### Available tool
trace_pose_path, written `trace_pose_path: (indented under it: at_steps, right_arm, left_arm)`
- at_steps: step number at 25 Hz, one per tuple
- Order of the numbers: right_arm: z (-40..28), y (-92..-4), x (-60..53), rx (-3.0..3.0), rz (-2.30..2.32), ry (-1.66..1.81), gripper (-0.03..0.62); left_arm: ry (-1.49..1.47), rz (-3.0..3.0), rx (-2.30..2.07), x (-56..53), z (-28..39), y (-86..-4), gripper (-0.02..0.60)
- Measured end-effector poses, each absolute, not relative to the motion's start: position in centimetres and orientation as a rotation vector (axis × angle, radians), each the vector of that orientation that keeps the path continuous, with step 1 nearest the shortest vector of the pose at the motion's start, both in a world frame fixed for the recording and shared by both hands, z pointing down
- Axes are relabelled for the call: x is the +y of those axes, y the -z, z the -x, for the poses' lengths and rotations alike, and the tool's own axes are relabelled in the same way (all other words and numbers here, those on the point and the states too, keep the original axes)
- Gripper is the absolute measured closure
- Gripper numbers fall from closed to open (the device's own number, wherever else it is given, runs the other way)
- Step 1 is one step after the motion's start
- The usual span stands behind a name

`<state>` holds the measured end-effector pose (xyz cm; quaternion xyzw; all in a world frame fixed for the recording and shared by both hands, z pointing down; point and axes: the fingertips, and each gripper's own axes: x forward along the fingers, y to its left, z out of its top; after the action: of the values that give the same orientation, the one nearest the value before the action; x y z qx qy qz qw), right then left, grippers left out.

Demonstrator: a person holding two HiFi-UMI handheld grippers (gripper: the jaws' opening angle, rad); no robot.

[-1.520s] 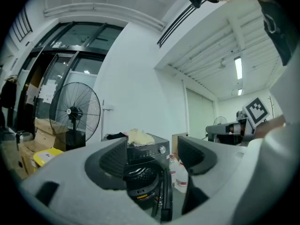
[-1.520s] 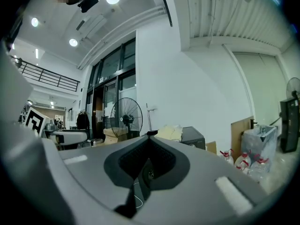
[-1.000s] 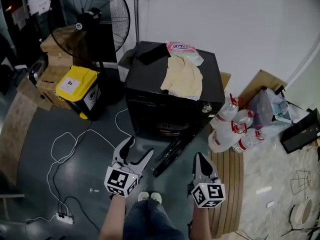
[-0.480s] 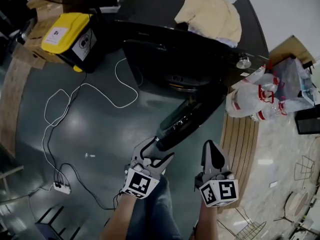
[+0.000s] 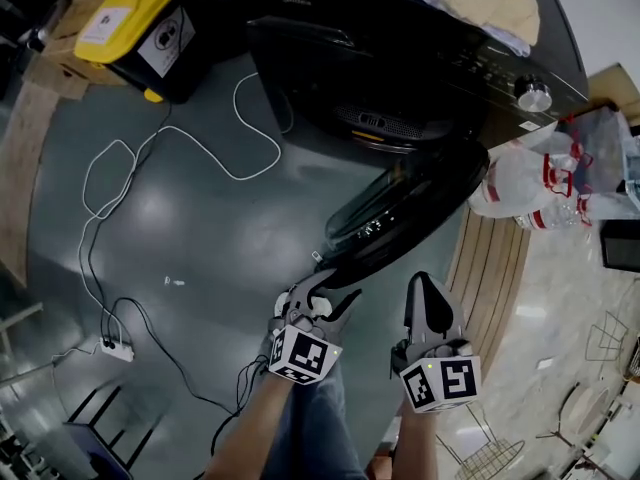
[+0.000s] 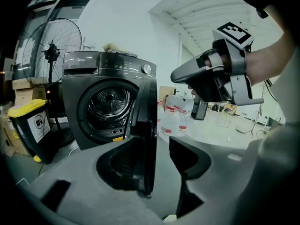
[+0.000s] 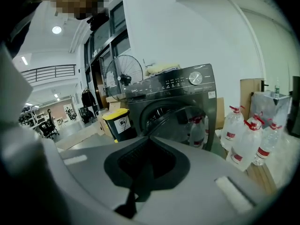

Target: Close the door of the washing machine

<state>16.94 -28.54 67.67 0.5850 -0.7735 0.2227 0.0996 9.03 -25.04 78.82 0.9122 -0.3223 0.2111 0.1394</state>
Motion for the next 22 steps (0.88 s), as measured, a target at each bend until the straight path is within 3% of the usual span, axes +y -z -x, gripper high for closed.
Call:
trace_pose_path:
  at_steps: [4,6,22]
  right_arm:
    - [-16.3,-67.7,-29.5,-2.296,-1.705,-0.653,0.582]
    - [-16.1,-67.7,-30.0,-2.298,-1.698,-0.655,0.581]
    - [-13.6,-66.2,-37.5,-2.342,-1.672,-0.676,0.581]
  left_arm:
    - [-0.651,-2.648,-0.927,-25.7,-8.9,-79.2,0.481]
    - [-0.677,-2.660,-0.903,-25.7,-9.0,-79.2,0.508]
    - [-0.885,-2.701,-0.781,-35.8,-2.3,-79.2,0.506]
